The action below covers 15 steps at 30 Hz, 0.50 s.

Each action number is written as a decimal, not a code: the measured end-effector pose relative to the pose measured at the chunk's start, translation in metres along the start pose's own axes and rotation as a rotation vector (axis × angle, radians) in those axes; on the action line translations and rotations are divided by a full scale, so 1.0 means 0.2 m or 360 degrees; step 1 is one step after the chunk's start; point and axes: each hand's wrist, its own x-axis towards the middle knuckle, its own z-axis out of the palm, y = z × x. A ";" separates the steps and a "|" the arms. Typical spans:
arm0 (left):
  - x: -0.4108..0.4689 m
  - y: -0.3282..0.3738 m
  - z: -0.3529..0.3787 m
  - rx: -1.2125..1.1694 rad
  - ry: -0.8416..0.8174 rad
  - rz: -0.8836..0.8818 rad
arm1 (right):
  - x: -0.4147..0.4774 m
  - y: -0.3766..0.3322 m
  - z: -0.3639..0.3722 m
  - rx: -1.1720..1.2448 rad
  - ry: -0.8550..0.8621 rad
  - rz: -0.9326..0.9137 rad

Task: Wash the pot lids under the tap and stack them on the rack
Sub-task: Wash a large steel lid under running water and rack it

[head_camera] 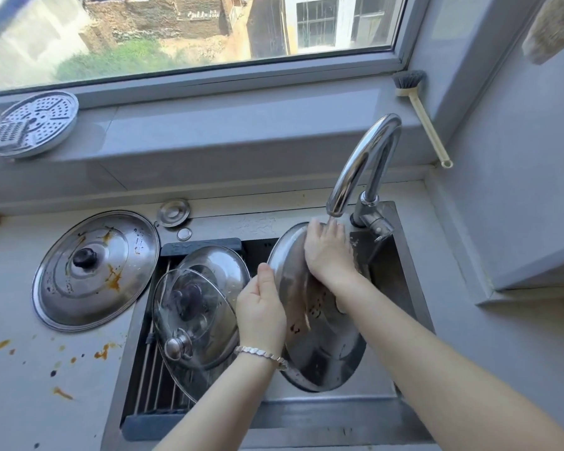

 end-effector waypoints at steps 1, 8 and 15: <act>0.01 0.00 -0.01 -0.0024 0.0007 -0.0027 | -0.07 -0.01 0.02 -0.0031 -0.0017 -0.0202; 0.00 -0.01 -0.02 -0.0066 -0.0036 0.0002 | 0.01 0.05 -0.03 0.0041 0.0010 -0.0130; 0.04 -0.01 0.01 -0.0373 0.0000 -0.0176 | -0.30 -0.05 0.05 -0.0041 0.0165 -0.0811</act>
